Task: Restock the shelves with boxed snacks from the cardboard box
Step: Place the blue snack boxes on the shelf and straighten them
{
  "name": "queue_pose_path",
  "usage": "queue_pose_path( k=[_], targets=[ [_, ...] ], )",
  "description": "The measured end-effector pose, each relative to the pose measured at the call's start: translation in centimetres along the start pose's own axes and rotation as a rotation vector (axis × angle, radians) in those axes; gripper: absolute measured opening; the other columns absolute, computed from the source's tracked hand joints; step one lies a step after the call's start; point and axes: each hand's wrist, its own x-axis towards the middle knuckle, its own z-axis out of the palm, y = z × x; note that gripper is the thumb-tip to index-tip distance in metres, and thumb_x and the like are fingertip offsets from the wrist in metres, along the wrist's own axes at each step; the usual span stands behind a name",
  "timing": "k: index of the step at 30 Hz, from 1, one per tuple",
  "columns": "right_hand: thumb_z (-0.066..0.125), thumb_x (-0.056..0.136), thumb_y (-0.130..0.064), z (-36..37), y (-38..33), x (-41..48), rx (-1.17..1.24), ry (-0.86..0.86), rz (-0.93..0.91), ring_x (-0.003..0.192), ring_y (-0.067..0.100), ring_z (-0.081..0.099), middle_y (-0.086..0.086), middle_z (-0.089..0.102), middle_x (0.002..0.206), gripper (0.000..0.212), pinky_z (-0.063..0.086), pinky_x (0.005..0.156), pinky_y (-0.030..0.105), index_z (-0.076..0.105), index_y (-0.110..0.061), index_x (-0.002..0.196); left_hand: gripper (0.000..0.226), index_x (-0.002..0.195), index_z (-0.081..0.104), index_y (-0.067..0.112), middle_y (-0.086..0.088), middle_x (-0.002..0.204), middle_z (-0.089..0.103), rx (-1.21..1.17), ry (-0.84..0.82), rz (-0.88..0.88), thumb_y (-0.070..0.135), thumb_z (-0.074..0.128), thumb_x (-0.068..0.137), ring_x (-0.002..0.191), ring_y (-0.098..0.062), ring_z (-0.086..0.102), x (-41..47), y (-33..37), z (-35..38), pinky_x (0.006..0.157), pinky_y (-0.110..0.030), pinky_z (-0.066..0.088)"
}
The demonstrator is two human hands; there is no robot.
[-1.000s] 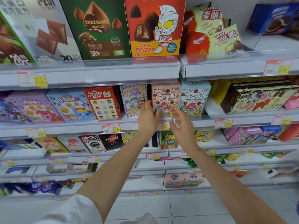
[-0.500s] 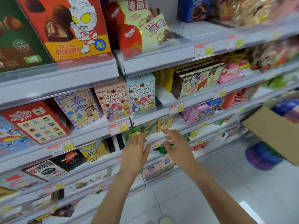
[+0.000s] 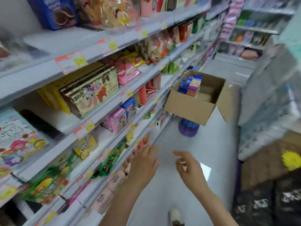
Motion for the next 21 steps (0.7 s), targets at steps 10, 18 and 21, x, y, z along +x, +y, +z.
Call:
queue_pose_path(
  k=[10, 18, 21],
  targets=[
    [0.055, 0.085, 0.007, -12.8, 13.1, 9.1, 0.073, 0.201, 0.206, 0.084, 0.002, 0.058, -0.008, 0.063, 0.103, 0.047, 0.043, 0.066, 0.007, 0.058, -0.038, 0.097, 0.029, 0.110, 0.062, 0.018, 0.001, 0.105, 0.061, -0.030, -0.169, 0.129, 0.027, 0.048, 0.086, 0.099, -0.017, 0.061, 17.8, 10.0, 9.9, 0.078, -0.024, 0.047],
    [0.058, 0.087, 0.000, -20.4, 21.0, 20.1, 0.043, 0.124, 0.228, 0.089, -0.001, 0.057, -0.024, 0.063, 0.098, 0.032, 0.045, 0.068, 0.009, 0.063, -0.030, 0.097, 0.026, 0.099, 0.059, 0.025, 0.010, 0.092, 0.059, -0.057, -0.159, 0.030, 0.035, 0.041, 0.083, 0.080, -0.009, 0.059, 29.1, 13.1, 16.0, 0.067, -0.020, 0.040],
    [0.055, 0.089, -0.003, -21.2, 22.9, 25.2, 0.030, 0.022, 0.220, 0.089, -0.003, 0.056, -0.013, 0.063, 0.102, 0.031, 0.047, 0.072, 0.012, 0.060, -0.032, 0.101, 0.029, 0.098, 0.060, 0.024, 0.009, 0.092, 0.060, -0.052, -0.192, -0.036, 0.036, 0.039, 0.082, 0.079, -0.011, 0.061, 32.5, 12.5, 18.1, 0.065, -0.021, 0.045]
  ],
)
